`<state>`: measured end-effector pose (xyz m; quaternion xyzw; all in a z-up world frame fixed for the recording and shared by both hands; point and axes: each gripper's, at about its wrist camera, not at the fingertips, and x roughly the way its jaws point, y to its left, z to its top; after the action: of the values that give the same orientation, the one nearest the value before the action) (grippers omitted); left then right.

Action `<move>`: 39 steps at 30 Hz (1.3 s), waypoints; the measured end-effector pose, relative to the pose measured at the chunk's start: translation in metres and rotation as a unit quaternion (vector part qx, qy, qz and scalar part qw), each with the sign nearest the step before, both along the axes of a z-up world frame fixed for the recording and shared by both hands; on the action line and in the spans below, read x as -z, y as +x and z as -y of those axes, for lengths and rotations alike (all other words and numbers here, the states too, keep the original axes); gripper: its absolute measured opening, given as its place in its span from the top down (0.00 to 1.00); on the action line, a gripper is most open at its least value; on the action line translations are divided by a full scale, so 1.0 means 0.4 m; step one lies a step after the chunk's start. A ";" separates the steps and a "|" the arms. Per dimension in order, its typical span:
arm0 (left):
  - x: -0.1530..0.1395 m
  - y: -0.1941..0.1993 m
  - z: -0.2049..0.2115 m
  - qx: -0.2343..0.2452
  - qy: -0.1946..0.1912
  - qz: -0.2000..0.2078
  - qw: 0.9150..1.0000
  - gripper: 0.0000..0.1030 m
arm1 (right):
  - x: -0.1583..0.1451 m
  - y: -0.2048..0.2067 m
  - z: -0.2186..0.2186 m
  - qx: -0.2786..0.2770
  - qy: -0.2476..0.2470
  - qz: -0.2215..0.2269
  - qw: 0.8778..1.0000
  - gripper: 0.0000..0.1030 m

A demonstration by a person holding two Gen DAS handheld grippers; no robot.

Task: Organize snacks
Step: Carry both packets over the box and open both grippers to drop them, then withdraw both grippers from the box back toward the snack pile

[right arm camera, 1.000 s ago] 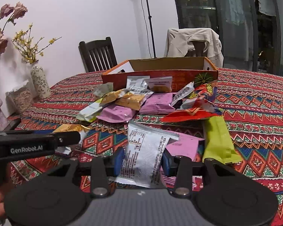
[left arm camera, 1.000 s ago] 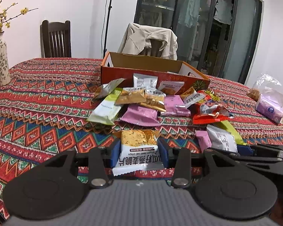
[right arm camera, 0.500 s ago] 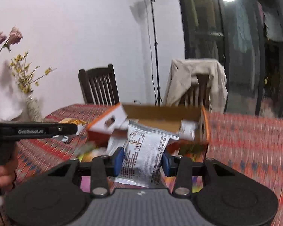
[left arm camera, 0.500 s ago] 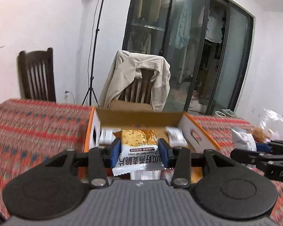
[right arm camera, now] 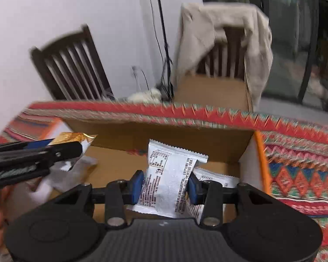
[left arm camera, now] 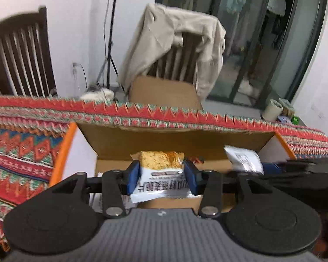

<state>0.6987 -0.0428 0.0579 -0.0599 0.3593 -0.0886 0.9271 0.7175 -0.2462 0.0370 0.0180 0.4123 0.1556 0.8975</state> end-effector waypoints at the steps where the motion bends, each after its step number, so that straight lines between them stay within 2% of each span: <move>1: 0.000 0.005 -0.007 -0.003 -0.008 0.011 1.000 0.36 | 0.014 0.018 -0.006 -0.002 -0.003 0.003 1.000 0.59; 2: -0.003 -0.001 -0.009 -0.013 -0.005 0.027 1.000 0.18 | 0.025 0.025 -0.015 -0.002 -0.010 -0.005 1.000 0.59; 3: -0.005 -0.007 -0.007 -0.024 0.004 0.041 0.999 0.15 | 0.033 0.039 -0.019 -0.001 -0.012 -0.018 1.000 0.52; 4: -0.004 -0.008 -0.005 -0.026 0.011 0.039 0.999 0.15 | 0.038 0.045 -0.017 0.005 -0.011 -0.025 1.000 0.45; 5: 0.000 -0.009 -0.005 -0.017 0.005 0.033 0.999 0.15 | 0.041 0.043 -0.011 0.006 0.002 -0.030 1.000 0.45; 7: 0.001 -0.011 -0.001 0.003 0.002 0.024 1.000 0.15 | 0.045 0.034 0.007 0.013 0.031 -0.034 0.999 0.37; 9: -0.001 -0.016 0.007 0.002 0.013 0.026 1.000 0.15 | 0.042 0.018 0.022 0.028 0.047 -0.029 0.998 0.33; 13: -0.012 -0.031 0.030 0.002 0.047 0.050 0.998 0.15 | 0.033 -0.006 0.019 0.024 0.028 -0.010 0.999 0.27; 15: -0.044 -0.053 0.034 0.002 0.060 0.060 0.996 0.15 | 0.021 -0.009 0.010 0.029 0.006 0.001 1.000 0.27; 17: -0.094 -0.089 0.025 0.003 0.054 0.072 0.996 0.15 | -0.018 -0.039 0.009 0.027 -0.003 0.024 0.999 0.27; 21: -0.211 -0.202 -0.007 -0.001 0.056 0.106 0.993 0.15 | -0.145 -0.132 0.044 0.029 0.004 0.064 0.997 0.24; 25: -0.308 -0.379 -0.040 0.000 0.054 0.151 0.987 0.09 | -0.266 -0.276 0.094 0.046 -0.015 0.099 0.994 0.21; 27: -0.336 -0.476 -0.049 0.005 0.057 0.180 0.982 0.02 | -0.314 -0.376 0.113 0.048 -0.030 0.127 0.990 0.17; 30: -0.353 -0.646 -0.056 0.008 0.073 0.223 0.972 0.01 | -0.359 -0.545 0.131 0.033 -0.053 0.184 0.981 0.12; 32: -0.350 -0.754 -0.063 0.007 0.074 0.245 0.967 0.00 | -0.380 -0.651 0.146 0.031 -0.069 0.211 0.975 0.12; 35: -0.322 -0.907 -0.079 -0.002 0.060 0.265 0.962 0.00 | -0.385 -0.808 0.168 0.034 -0.065 0.239 0.968 0.11; 37: -0.288 -0.985 -0.087 -0.005 0.050 0.267 0.963 0.00 | -0.370 -0.917 0.181 0.023 -0.054 0.252 0.966 0.06; 39: -0.238 -1.056 -0.093 -0.019 0.045 0.253 0.966 0.00 | -0.343 -1.019 0.182 0.017 -0.051 0.265 0.963 0.03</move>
<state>0.2764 -0.0057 0.1530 -0.0005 0.1158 -0.0671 0.9910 0.3099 -0.3188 0.1741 -0.0627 0.1671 0.1186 0.9768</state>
